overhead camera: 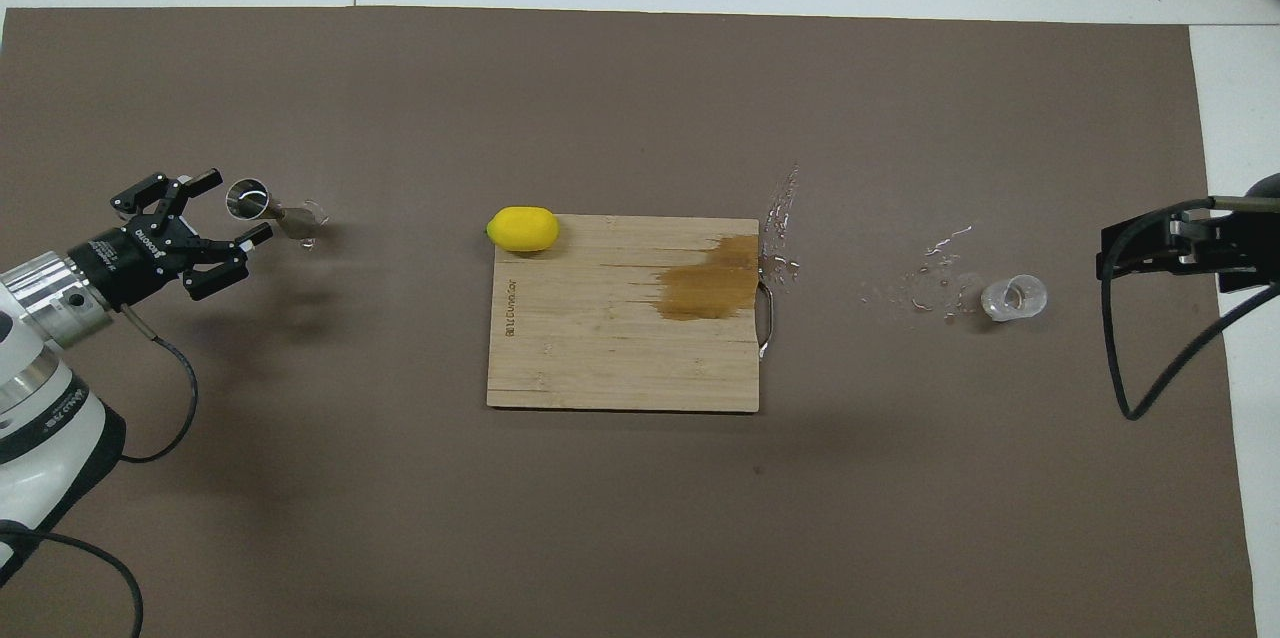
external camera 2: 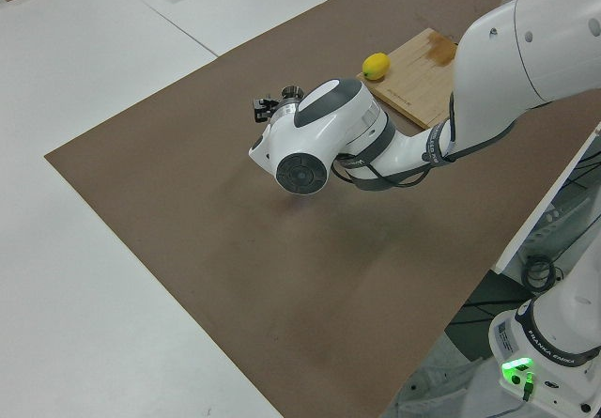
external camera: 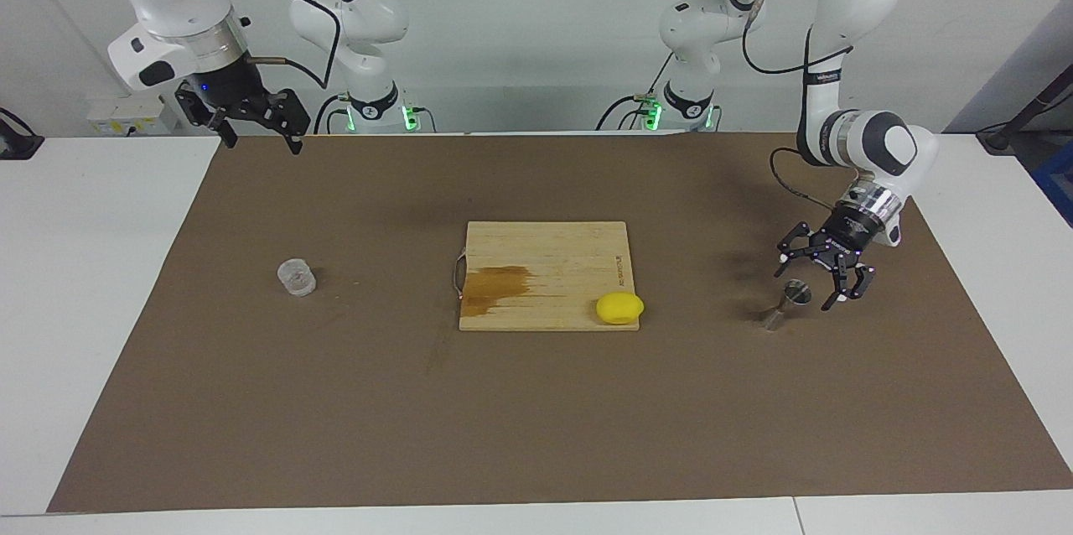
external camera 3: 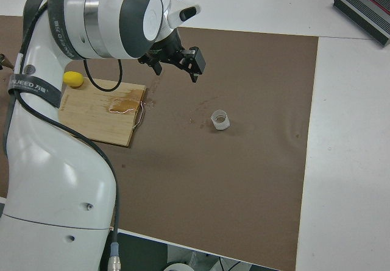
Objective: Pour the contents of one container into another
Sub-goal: 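Close the left gripper around the silver metal cup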
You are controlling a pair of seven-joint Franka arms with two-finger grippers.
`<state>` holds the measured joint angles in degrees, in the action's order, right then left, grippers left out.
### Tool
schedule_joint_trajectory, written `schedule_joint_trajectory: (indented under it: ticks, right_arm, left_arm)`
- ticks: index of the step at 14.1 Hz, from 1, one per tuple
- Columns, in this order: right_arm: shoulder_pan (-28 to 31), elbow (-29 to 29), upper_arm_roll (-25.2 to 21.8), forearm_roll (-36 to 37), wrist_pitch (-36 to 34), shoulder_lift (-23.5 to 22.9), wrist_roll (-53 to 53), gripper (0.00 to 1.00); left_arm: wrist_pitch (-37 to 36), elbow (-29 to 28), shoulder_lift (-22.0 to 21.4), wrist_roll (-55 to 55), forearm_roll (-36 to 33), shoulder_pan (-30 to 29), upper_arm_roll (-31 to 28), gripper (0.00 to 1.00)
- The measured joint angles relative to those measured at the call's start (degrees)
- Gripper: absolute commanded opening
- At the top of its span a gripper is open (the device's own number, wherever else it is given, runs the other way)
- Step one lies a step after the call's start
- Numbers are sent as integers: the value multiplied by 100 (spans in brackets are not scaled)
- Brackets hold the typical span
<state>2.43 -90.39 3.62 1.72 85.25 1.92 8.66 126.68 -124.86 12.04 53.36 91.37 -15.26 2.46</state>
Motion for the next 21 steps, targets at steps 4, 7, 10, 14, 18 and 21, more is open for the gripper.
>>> schedule_joint_trajectory:
  ticks: [4, 7, 10, 14, 18, 21]
  right_arm:
    - [0, 0, 0, 0, 0, 0, 0, 100]
    - [0, 0, 0, 0, 0, 0, 0, 100]
    - [0, 0, 0, 0, 0, 0, 0, 100]
    - [0, 0, 0, 0, 0, 0, 0, 100]
    - [0, 0, 0, 0, 0, 0, 0, 100]
    - [0, 0, 0, 0, 0, 0, 0, 100]
  left_arm:
    - [84, 0, 3, -44, 146, 95, 5, 86]
    - [94, 0, 6, -51, 158, 98, 2, 85]
    - [106, -2, 6, -51, 161, 98, 1, 85]
    - [108, -25, 6, -51, 164, 95, -18, 83]
    - [108, -45, 6, -51, 167, 92, -25, 75]
    - [108, -45, 6, -51, 168, 92, -24, 73]
